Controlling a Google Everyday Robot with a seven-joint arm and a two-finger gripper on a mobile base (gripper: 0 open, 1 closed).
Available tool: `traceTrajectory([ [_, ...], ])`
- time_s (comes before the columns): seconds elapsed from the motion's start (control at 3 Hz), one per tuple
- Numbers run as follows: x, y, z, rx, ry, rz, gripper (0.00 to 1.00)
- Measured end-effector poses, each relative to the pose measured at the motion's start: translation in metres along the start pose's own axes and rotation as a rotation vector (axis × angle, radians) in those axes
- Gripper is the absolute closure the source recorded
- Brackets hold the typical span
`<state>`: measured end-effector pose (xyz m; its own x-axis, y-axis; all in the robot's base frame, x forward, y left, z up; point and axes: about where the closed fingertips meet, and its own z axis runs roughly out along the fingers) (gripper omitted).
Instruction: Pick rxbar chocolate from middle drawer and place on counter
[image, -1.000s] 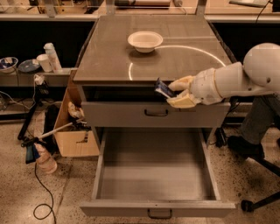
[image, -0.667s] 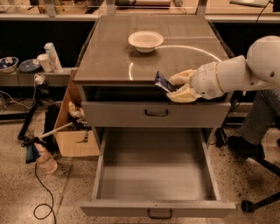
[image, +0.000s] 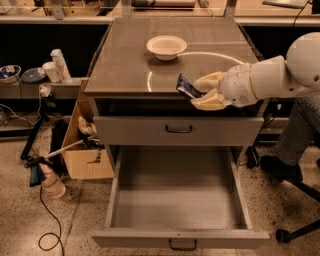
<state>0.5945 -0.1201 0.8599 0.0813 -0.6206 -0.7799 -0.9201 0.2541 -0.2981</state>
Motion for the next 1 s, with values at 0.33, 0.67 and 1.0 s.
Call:
traceTrajectory([
  [0.33, -0.011, -0.003, -0.005, 0.013, -0.013, -0.011, 1.0],
  [0.67, -0.011, -0.003, -0.004, 0.012, -0.013, -0.011, 1.0],
  [1.0, -0.011, -0.014, 0.003, 0.027, -0.016, -0.018, 1.0],
])
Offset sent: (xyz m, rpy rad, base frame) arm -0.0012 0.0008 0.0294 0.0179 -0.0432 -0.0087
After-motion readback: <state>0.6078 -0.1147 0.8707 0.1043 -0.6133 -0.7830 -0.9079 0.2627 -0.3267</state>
